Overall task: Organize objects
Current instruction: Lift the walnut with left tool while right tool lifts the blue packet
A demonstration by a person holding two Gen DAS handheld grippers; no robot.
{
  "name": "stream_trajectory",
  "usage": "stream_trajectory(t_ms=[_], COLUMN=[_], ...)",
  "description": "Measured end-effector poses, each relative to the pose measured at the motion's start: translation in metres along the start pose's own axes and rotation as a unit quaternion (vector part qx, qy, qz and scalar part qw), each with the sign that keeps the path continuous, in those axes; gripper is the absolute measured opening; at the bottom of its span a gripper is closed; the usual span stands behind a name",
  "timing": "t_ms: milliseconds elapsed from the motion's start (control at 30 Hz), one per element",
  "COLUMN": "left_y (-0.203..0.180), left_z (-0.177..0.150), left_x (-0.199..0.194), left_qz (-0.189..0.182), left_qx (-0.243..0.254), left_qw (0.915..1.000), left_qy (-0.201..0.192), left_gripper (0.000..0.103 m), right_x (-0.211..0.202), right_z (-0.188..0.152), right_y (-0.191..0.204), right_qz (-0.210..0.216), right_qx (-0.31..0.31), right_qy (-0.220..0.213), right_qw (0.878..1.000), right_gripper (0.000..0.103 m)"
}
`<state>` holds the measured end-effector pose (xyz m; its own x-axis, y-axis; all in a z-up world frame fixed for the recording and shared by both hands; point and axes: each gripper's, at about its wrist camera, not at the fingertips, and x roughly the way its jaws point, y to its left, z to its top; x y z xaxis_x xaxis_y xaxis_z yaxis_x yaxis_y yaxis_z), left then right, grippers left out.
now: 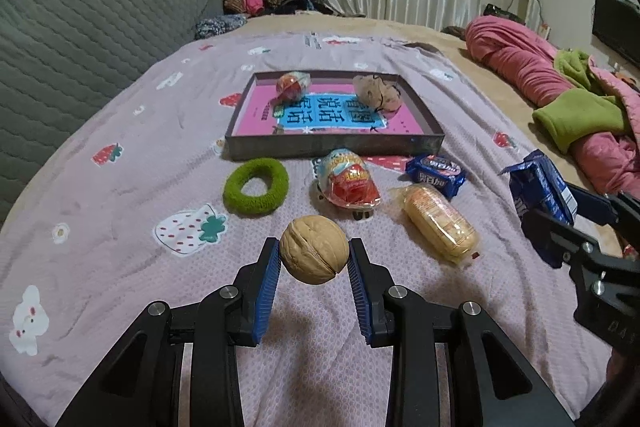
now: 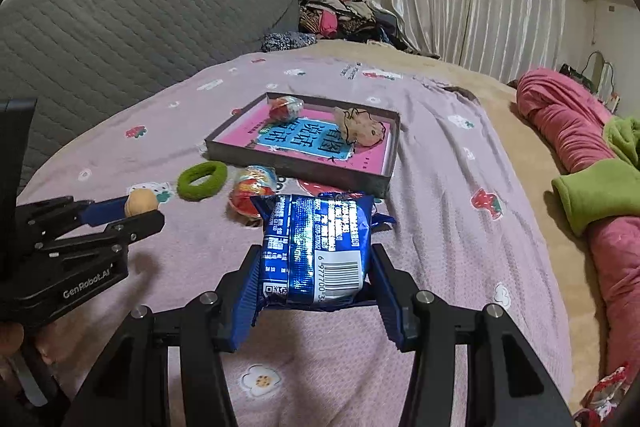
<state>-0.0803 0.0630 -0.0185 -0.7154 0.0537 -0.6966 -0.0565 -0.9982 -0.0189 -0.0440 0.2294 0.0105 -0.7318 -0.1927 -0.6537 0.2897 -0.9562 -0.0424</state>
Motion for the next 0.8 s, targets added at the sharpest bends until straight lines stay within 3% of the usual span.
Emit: stream_trajectory(t_ms=[800], left_y=[0.016], left_z=[0.018], left_x=[-0.05], left_qz=[-0.008], left_qx=[-0.016], left_qw=[0.9991], left_qy=[-0.038], left_gripper=[0.035], right_x=[-0.053], right_z=[0.021], right_y=[0.03], right_qz=[-0.024], right_qx=[-0.001], right_qy=[-0.048], right_qw=[0.999], right_gripper=[0.052])
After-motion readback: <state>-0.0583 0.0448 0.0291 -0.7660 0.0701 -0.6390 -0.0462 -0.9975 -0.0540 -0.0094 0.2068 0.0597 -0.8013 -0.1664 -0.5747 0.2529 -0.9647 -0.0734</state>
